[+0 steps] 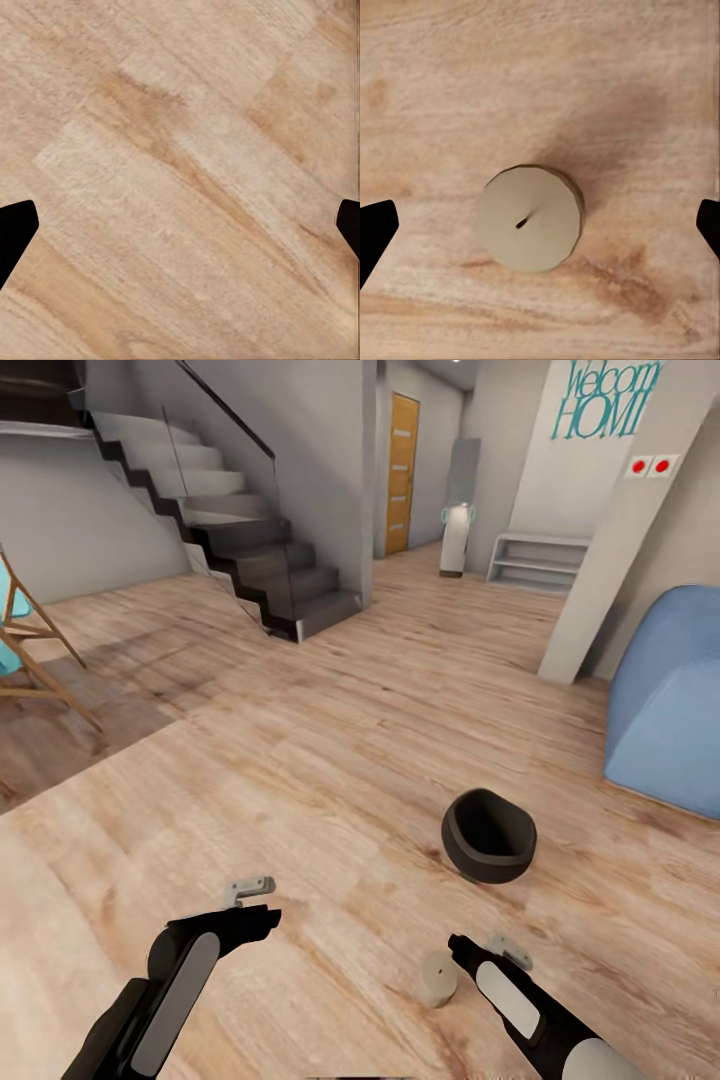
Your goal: Place each of the two pumpkins and all three candles from the living room inside a cabinet in the living room (use any cabinet), then make sure every cabinet is closed, and position the cauldron so it is next to a table in the living room.
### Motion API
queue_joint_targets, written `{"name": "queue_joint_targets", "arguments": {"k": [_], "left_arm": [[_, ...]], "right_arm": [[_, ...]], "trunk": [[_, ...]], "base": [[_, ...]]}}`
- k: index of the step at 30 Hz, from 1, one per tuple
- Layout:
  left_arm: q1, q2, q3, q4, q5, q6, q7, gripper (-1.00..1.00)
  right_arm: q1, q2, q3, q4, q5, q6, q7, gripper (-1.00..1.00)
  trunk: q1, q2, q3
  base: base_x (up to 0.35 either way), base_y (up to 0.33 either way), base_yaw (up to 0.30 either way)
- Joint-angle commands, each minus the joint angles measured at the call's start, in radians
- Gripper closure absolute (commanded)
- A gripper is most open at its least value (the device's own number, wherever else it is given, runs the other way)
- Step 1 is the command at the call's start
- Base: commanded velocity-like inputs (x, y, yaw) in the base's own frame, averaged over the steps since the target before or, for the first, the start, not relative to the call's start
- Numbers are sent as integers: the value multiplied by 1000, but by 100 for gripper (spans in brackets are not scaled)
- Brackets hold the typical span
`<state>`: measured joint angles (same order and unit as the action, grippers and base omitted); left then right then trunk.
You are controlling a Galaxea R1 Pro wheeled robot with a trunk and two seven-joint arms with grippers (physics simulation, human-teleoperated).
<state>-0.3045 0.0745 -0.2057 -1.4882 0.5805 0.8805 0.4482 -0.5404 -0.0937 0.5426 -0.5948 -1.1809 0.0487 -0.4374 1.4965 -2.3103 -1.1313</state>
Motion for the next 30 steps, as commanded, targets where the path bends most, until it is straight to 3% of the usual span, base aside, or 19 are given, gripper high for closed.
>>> {"name": "queue_joint_targets", "arguments": {"k": [1,11,30], "left_arm": [[-1,1,-1,-2,11,2,10,-100],[-1,2,3,-1,13,2,10,-100],[-1,2,3,-1,11,2,10,-100]], "right_arm": [[-1,-1,7,-2,-2,3,-7,-100],[-1,-1,9,-2,6,-5,-3,-100],[-1,-1,8,-3,1,-24,-8,-100]], "trunk": [[0,0,-1],[0,0,-8],[0,0,-9]], "base": [[2,0,-267],[149,141,-232],[192,25,-8]]}}
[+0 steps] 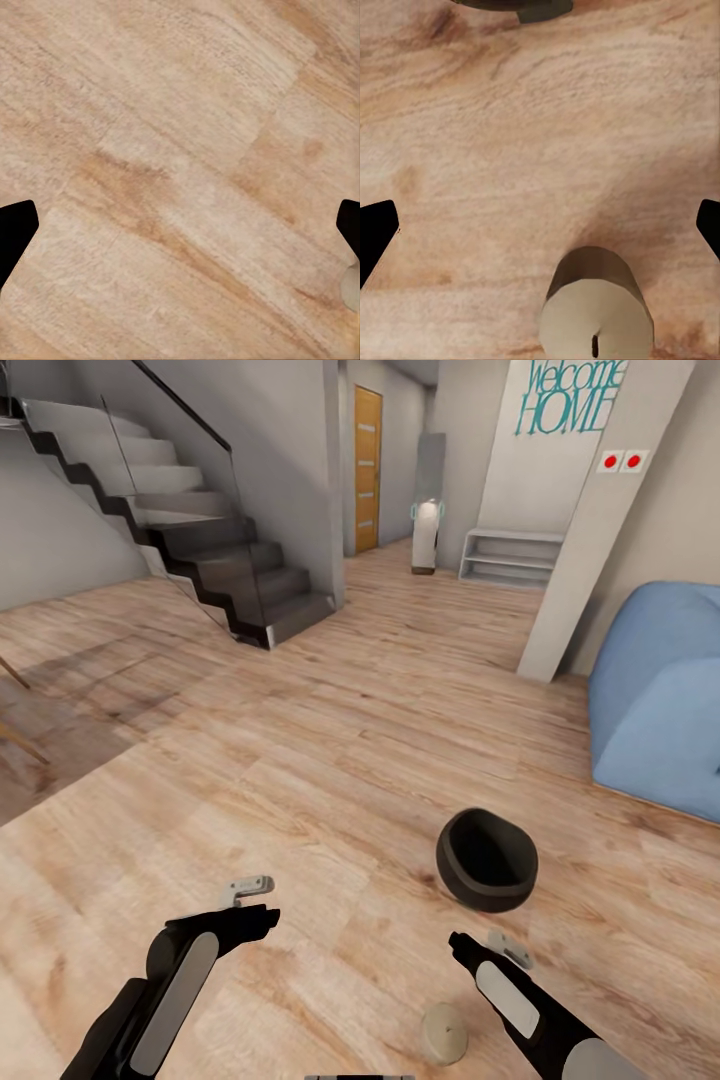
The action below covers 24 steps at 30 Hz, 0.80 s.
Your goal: Place each of the two pumpkins and all three candles from the living room inside a cabinet in the living room (use any cabinet), then make sure every cabinet is closed, and position the cauldron so it is next to a table in the living room.
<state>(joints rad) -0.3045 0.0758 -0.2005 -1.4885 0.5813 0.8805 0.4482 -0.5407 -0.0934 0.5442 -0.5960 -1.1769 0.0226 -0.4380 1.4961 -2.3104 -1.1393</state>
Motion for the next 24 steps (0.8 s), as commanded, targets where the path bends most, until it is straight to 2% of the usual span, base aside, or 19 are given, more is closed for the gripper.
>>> {"name": "queue_joint_targets", "arguments": {"k": [1,12,15,20,24], "left_arm": [[-1,1,-2,-2,10,2,10,-100],[-1,1,1,-6,10,2,10,-100],[0,1,2,-11,12,2,10,-100],[-1,1,3,-14,17,2,10,-100],[-1,1,3,-15,21,2,10,-100]], "right_arm": [[-1,-2,7,-2,-3,2,-8,-100],[-1,2,6,6,-2,7,-14,-100],[-1,2,5,55,-3,16,-17,-100],[-1,3,6,220,-4,23,-9,-100],[-1,3,6,251,-3,23,-6,-100]], "trunk": [[0,0,-1],[0,0,-1],[0,0,-1],[0,0,-1],[16,-28,-13]], "base": [[182,0,0],[28,0,0],[0,0,0],[0,0,0],[0,0,0]]}}
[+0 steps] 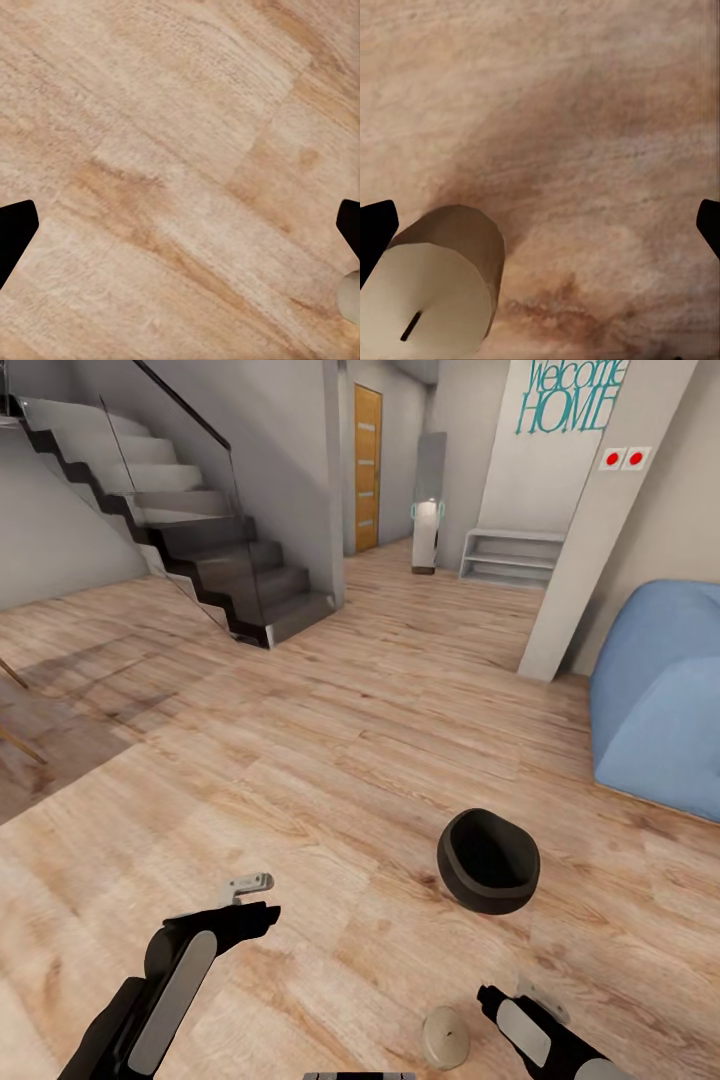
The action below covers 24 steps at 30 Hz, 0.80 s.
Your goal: Place each of the two pumpkins and all three candles from the living room inside a cabinet in the living room (use any cabinet), then make sure every cabinet is closed, and position the cauldron so it is next to a table in the living room.
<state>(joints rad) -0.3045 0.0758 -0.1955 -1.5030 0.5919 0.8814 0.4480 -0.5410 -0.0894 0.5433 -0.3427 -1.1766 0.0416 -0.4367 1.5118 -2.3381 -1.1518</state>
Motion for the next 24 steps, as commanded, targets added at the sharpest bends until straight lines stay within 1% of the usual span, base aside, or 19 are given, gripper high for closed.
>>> {"name": "queue_joint_targets", "arguments": {"k": [1,6,9,10,11,12,13,14,15,16,17,19,20,23,24], "left_arm": [[-1,1,-2,-2,10,2,10,-100],[-1,1,1,-15,13,6,8,-100],[-1,1,4,-20,14,26,8,-100],[-1,1,11,-22,15,37,8,-100],[-1,1,25,-24,19,49,8,-100],[-1,1,45,-26,33,60,7,-100],[-1,1,65,-26,57,72,7,-100],[-1,2,84,-27,88,86,6,-100],[-1,7,102,-27,130,95,6,-100],[-1,17,114,-28,168,101,7,-100],[-1,23,118,-28,186,103,7,-100],[-1,46,128,-28,241,108,6,-100],[-1,53,130,-28,263,109,6,-100],[-1,61,133,-28,290,110,7,-100],[-1,63,133,-27,295,111,7,-100]], "right_arm": [[0,-1,7,0,0,4,-6,-100],[-1,0,16,-2,11,2,-4,-100],[0,0,19,-3,15,-1,-3,-100],[0,0,20,-4,16,-2,-3,-100],[-1,0,20,-5,17,-4,-1,-100],[-1,0,21,-5,19,-5,5,-100],[-1,0,21,-5,22,-6,18,-100],[-1,0,21,-5,31,-7,36,-100],[-1,0,21,-5,46,-5,62,-100],[-2,0,21,-5,62,-4,85,-100],[-1,0,21,-4,69,-3,94,-100],[-2,0,21,-4,89,-1,117,-100],[-2,0,21,-5,95,-1,123,-100],[-2,3,22,-5,102,-2,132,-100],[-2,6,22,-5,103,-2,134,-100]], "trunk": [[4,-8,-4],[23,-43,-20],[34,-64,-29],[38,-71,-32],[42,-78,-35],[46,-85,-38],[50,-92,-42],[54,-99,-45],[57,-106,-48],[61,-113,-51],[65,-120,-54],[73,-134,-60],[77,-141,-64],[88,-162,-73],[89,-162,-77]], "base": [[0,0,0],[0,0,0],[0,0,0],[0,0,0],[0,0,0],[0,0,0],[0,0,0],[0,0,0],[0,0,0],[0,0,0],[0,0,0],[0,0,0],[0,0,0],[0,0,0],[0,0,0]]}}
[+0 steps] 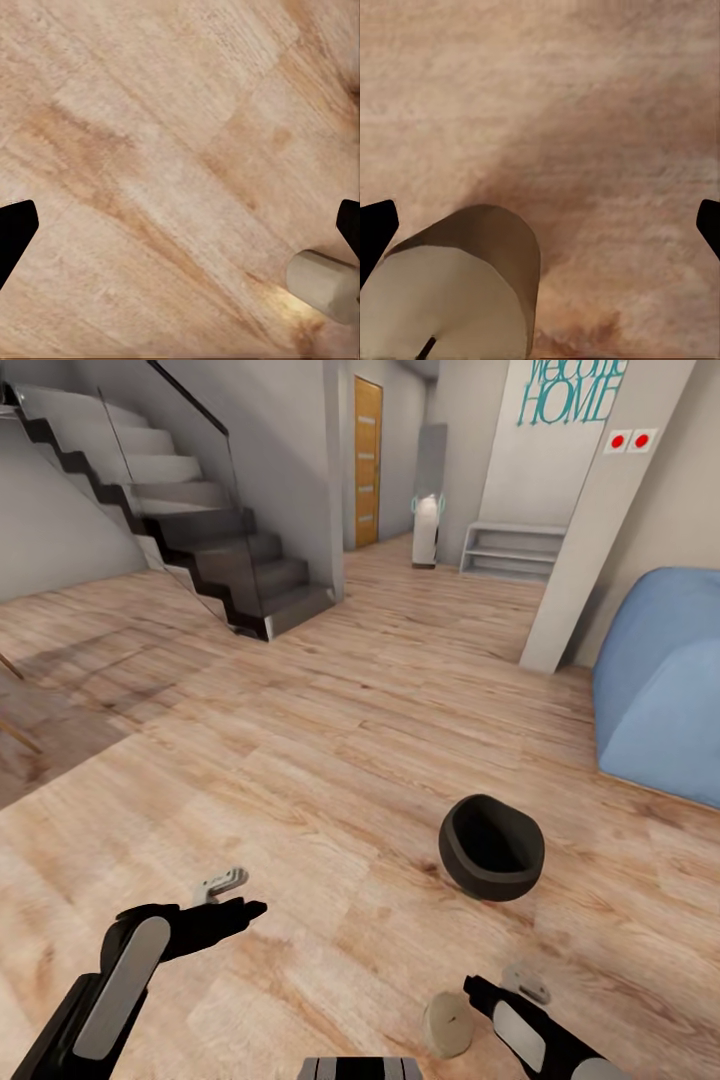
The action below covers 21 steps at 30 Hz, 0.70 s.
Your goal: Place each of the two pumpkins and all three candles from the living room inside a cabinet in the living room (use any cabinet), then make sure every cabinet is closed, and position the cauldron so it is next to a table in the living room.
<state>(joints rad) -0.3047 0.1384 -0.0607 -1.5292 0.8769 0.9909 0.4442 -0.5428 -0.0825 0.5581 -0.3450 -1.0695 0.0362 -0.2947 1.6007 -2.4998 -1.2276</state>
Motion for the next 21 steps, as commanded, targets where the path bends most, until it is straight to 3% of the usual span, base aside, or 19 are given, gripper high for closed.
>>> {"name": "queue_joint_targets", "arguments": {"k": [1,6,11,16,21], "left_arm": [[-1,3,-1,-1,15,1,11,-100],[-1,4,-1,0,19,2,11,-100],[-1,4,-1,0,20,2,10,-100],[-1,4,0,0,23,2,10,-100],[-1,5,-1,1,50,2,11,-100]], "right_arm": [[0,1,8,-3,1,4,-5,-100],[-1,9,7,-2,39,8,-2,-100],[-2,20,8,-3,49,8,1,-100],[-2,21,8,-2,61,11,52,-100],[-2,21,7,-2,69,29,75,-100]], "trunk": [[0,-1,-5],[2,-2,-24],[5,-3,-43],[5,-3,-43],[5,-3,-43]], "base": [[0,0,0],[0,0,0],[0,0,0],[0,0,0],[0,6,0]]}}
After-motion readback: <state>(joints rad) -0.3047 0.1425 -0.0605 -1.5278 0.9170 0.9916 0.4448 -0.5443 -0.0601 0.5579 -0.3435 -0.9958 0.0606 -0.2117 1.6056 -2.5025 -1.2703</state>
